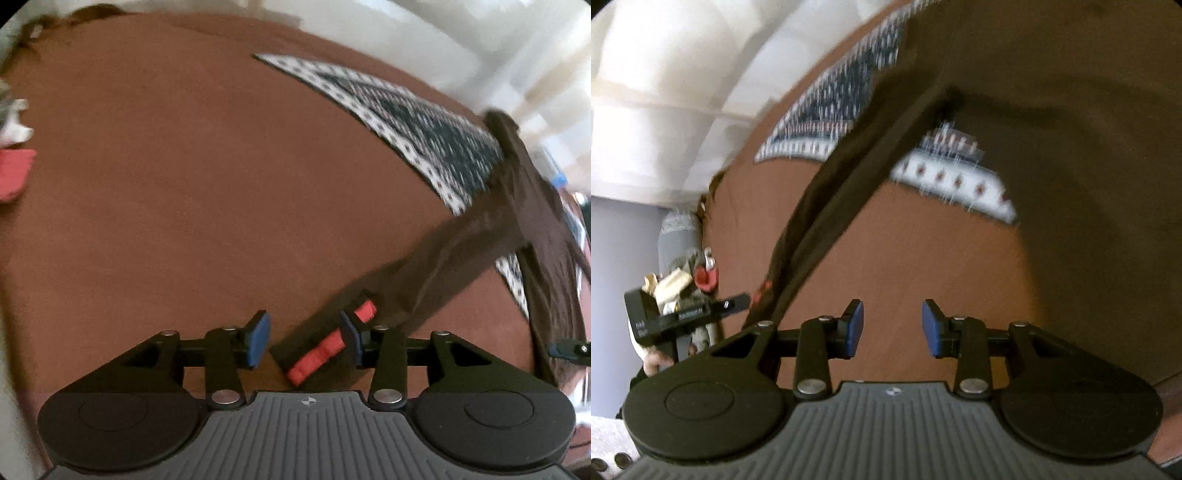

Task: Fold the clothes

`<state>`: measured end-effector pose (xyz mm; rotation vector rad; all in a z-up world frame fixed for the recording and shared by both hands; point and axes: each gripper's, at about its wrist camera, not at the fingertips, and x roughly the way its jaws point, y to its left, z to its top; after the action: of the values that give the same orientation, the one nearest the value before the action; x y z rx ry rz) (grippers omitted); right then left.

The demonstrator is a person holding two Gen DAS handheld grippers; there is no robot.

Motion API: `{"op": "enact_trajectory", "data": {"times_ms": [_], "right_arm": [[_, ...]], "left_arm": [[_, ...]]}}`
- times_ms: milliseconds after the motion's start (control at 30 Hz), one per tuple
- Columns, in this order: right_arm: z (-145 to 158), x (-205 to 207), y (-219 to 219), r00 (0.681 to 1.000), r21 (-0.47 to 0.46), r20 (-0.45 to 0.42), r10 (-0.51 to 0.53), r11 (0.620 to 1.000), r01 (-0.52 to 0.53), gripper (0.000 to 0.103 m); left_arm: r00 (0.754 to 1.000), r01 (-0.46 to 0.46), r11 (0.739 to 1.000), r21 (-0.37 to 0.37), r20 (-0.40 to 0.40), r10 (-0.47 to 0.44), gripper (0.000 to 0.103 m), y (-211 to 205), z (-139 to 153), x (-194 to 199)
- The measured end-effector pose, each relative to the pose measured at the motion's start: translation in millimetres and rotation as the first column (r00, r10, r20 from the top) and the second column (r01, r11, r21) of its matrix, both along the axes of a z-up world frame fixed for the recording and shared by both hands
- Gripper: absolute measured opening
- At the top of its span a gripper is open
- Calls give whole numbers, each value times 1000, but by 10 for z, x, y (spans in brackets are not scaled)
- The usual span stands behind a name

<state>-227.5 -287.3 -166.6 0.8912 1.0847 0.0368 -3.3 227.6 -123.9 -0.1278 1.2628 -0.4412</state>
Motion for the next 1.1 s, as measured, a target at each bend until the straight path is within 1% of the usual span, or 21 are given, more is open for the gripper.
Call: {"op": "enact_trajectory", "data": {"times_ms": [100, 200, 267, 333, 433, 500, 600, 633, 667, 733, 800, 867, 933, 1000, 1033, 1067, 1100], "right_arm": [[166, 4, -253, 999, -39, 41, -2, 999, 3, 41], [330, 98, -538, 995, -90, 87, 39, 995, -31, 41], [441, 250, -731, 988, -140, 118, 100, 987, -83, 44], [543, 413, -913, 974, -190, 147, 170, 972, -141, 45], [684, 640, -1260, 941, -277, 193, 278, 935, -220, 45], [751, 753, -1542, 918, -306, 226, 327, 918, -251, 45], [785, 814, -1918, 890, -310, 235, 392, 898, -313, 46], [756, 785, -1994, 878, -310, 223, 423, 885, -348, 47], [728, 755, -2071, 865, -310, 211, 454, 871, -381, 50], [619, 679, -2192, 843, -294, 181, 506, 846, -445, 52], [451, 607, -2201, 823, -267, 142, 550, 822, -503, 52], [299, 556, -2167, 806, -245, 109, 582, 801, -546, 52], [178, 514, -2130, 796, -217, 92, 598, 792, -570, 52], [151, 395, -2129, 781, -197, 81, 619, 778, -596, 51], [137, 336, -2128, 773, -187, 77, 629, 771, -609, 51], [124, 276, -2127, 766, -176, 72, 639, 764, -621, 51], [110, 216, -2126, 757, -166, 67, 649, 756, -633, 51]], "left_arm": [[997, -63, 998, -4, 33, 63, 61, 16, 184, -28], [994, -76, 997, -29, 70, 78, 62, -212, 359, -169], [993, -70, 996, -47, 91, 74, 62, -449, 443, -310], [990, -75, 994, -78, 110, 84, 64, -769, 501, -512], [991, -84, 988, -129, 96, 97, 66, -1335, 497, -857], [993, -77, 989, -126, 82, 88, 66, -1775, 443, -1084], [998, -42, 991, -130, 32, 46, 69, -2356, 284, -1436], [999, -30, 991, -131, 15, 32, 70, -2549, 232, -1554], [1000, -18, 991, -133, -1, 18, 70, -2742, 179, -1672], [999, 5, 991, -137, -35, -10, 70, -3128, 73, -1906], [997, -41, 985, -166, -79, 28, 70, -3300, -46, -2025], [993, -79, 980, -183, -102, 61, 71, -3384, -119, -2094], [991, -103, 980, -169, -102, 87, 71, -3403, -171, -2123], [989, -127, 980, -156, -101, 112, 66, -3422, -223, -2152], [987, -139, 979, -149, -100, 125, 27, -3431, -249, -2166], [987, -145, 981, -132, -95, 133, 7, -3403, -264, -2170], [986, -151, 982, -115, -89, 141, 7, -3374, -279, -2173]]}}
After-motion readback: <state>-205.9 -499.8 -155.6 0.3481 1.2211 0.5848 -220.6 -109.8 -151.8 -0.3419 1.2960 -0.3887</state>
